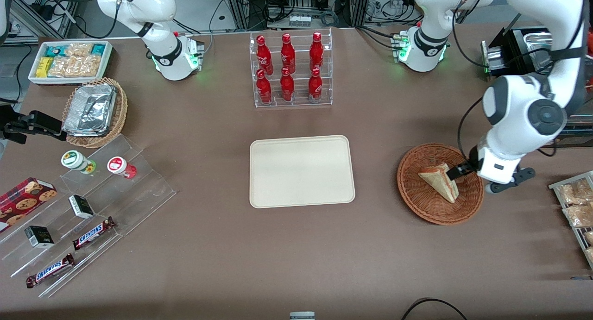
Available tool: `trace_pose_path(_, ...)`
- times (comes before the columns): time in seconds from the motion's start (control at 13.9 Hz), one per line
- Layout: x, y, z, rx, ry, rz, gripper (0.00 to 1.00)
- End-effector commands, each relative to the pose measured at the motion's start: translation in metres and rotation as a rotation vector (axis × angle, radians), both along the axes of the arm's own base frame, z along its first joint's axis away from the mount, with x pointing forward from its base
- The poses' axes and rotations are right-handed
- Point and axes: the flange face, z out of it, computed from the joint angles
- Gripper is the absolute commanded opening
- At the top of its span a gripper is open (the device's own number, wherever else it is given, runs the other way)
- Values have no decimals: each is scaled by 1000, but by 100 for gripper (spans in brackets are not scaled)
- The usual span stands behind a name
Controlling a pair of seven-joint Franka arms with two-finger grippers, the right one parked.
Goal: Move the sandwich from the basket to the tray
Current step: 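Lower the left gripper over the sandwich in the wicker basket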
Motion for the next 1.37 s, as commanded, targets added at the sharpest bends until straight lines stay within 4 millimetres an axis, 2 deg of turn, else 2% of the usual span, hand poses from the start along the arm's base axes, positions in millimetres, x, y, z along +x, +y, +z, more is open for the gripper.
trace_pose_path(0.0, -14, -18, -24, -6, -14, 51, 100)
trace_pose_path(0.07, -16, -23, -30, -4, -2, 43, 100)
trace_pose_path(0.58, -17, -19, -62, 2, 52, 101, 100)
trace_pose_path(0.94, -13, -10, -71, -4, 48, 128, 100)
trace_pose_path(1.01, -13, -10, -73, -3, 51, 128, 98)
trace_pose_path(1.08, -13, -10, -77, -2, 57, 129, 88)
trace_pose_path(1.15, -14, -10, -78, -1, 60, 148, 72)
trace_pose_path(1.3, -12, -11, -78, 0, 58, 163, 26)
